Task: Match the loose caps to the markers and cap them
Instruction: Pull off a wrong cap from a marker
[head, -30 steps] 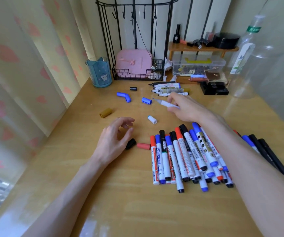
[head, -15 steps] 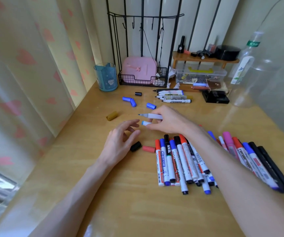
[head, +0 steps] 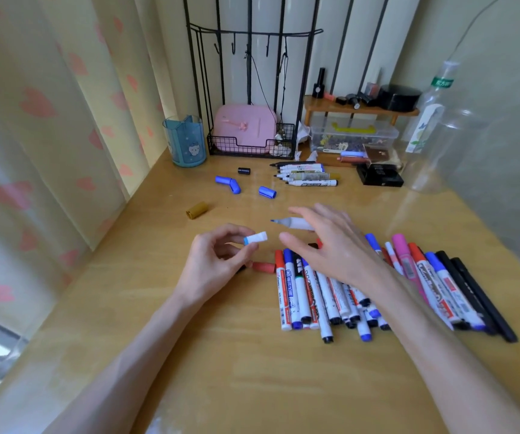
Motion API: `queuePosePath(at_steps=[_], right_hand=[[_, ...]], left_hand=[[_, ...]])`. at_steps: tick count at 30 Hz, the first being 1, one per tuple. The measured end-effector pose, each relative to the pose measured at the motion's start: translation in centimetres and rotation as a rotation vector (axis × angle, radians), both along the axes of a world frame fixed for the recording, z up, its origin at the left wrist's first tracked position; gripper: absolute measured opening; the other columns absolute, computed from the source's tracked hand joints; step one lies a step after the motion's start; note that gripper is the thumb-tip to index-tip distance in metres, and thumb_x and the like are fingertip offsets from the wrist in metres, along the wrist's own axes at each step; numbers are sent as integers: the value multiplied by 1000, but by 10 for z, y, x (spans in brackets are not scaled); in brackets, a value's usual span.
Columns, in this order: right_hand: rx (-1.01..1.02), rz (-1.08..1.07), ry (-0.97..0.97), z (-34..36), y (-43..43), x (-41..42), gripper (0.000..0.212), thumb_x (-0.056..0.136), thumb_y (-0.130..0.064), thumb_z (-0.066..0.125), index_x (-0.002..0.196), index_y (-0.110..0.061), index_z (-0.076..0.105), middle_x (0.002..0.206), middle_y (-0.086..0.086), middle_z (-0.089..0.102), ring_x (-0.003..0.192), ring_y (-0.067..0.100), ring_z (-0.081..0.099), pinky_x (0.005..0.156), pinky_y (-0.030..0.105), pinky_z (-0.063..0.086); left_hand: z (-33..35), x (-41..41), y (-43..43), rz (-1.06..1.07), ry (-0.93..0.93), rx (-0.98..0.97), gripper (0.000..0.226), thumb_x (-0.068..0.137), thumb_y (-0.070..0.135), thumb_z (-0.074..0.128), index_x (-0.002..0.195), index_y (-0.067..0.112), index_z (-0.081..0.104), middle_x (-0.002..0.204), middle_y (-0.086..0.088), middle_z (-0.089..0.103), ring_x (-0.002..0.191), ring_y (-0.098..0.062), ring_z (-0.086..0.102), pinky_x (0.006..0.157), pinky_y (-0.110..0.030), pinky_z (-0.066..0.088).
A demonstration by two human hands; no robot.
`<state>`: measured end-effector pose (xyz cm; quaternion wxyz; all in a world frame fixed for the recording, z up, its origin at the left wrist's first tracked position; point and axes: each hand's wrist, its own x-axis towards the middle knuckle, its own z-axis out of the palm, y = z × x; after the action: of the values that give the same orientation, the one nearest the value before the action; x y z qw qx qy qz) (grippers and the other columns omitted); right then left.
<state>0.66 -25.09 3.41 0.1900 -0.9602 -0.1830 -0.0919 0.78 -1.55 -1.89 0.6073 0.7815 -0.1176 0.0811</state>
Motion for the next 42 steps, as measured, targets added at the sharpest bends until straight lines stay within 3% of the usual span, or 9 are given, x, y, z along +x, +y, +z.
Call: queuePosePath(at_steps=[3, 5, 10, 17, 31, 34, 38, 42], right_hand=[[-52, -56, -120, -14, -21, -15, 59, 110, -46, 22, 161, -17, 32, 100, -8, 42, 100, 14, 44, 95, 41, 37], [-80, -54, -197, -22, -28, -28, 52, 111, -33, 30, 160, -14, 34, 103, -4, 44, 97, 17, 44, 87, 40, 36], [-12, -39, -345, -20, -33, -39, 34, 101, -15, 61, 133, -23, 67, 105, -4, 56, 95, 19, 49, 84, 39, 33], [-11, -6, -404, -20, -31, -42, 33, 96, -19, 69, 127, -30, 72, 99, -5, 58, 89, 18, 52, 80, 42, 36], [-49, -30, -428, -19, -31, -43, 39, 93, -13, 74, 127, -32, 72, 100, -3, 56, 90, 19, 50, 80, 38, 35], [-59, -13, -428, -22, -28, -44, 38, 95, -15, 73, 129, -33, 71, 99, -2, 56, 88, 21, 51, 78, 42, 38], [-22, 48, -428, -29, -24, -41, 31, 97, -21, 71, 127, -30, 73, 88, -2, 61, 76, 18, 54, 74, 39, 41], [30, 71, -441, -29, -22, -40, 25, 95, -23, 75, 120, -22, 75, 83, -3, 63, 70, 10, 40, 72, 31, 35]], left_hand=[[3, -5, -3, -33, 10, -34, 14, 91, 10, 80, 103, 11, 73, 90, -3, 78, 65, -21, 76, 70, -23, 58], [4, -9, -7, -47, 10, -50, 13, 92, 10, 79, 104, 10, 73, 87, -1, 78, 63, -20, 75, 70, -23, 58], [6, -14, -10, -106, 2, -56, 11, 94, 18, 74, 104, 14, 73, 86, -3, 79, 62, -15, 72, 70, -23, 56], [7, -15, -10, -132, -7, -32, 23, 92, 25, 73, 108, 8, 74, 90, -8, 79, 62, -17, 71, 70, -27, 58], [5, -14, -10, -152, -3, -21, 20, 96, 22, 70, 109, 7, 73, 90, -7, 79, 62, -20, 71, 73, -28, 58], [4, -17, -12, -180, -7, 16, 16, 95, 23, 72, 107, 13, 74, 86, -5, 79, 65, -22, 72, 73, -32, 59], [2, -18, -14, -159, -55, 149, 12, 95, 26, 74, 105, 19, 76, 77, -2, 75, 64, -15, 68, 68, -34, 52], [5, -20, -12, -102, -212, 271, 14, 98, 32, 71, 106, 23, 76, 71, 10, 71, 66, -12, 67, 67, -29, 52]])
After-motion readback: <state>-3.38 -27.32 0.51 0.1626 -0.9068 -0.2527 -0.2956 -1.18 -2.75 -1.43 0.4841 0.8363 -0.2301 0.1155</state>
